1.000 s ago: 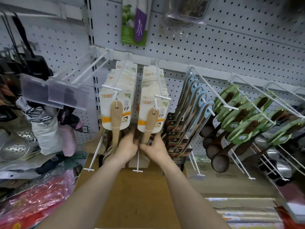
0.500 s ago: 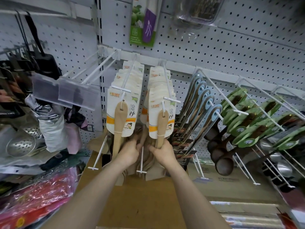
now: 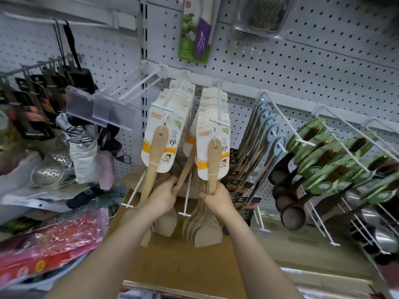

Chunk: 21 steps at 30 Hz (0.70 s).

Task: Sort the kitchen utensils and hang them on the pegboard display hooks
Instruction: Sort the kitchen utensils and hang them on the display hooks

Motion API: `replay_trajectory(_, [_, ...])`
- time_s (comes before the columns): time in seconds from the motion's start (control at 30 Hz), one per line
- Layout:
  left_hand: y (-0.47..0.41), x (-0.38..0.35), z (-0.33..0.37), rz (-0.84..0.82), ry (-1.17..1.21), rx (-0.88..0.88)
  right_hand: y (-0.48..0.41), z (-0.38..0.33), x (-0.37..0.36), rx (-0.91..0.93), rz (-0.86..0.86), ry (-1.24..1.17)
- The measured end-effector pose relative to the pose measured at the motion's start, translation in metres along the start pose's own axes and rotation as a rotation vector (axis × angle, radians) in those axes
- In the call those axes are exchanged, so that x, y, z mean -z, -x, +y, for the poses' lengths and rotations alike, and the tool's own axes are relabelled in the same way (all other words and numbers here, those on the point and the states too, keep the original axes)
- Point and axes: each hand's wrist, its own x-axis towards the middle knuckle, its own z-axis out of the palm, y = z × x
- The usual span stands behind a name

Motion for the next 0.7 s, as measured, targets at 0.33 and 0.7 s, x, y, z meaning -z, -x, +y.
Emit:
replay_trajectory(0.33, [0.014, 0.005, 0.001, 0.026, 0.100, 0.001, 0.007, 0.004, 0.000, 0.057, -0.012, -0.007])
replay_trajectory(0.7, [0.013, 0.003, -0.010, -0.106, 0.123, -0.006, 0.007, 0.003, 0.004, 0.053, -0.016, 0.014])
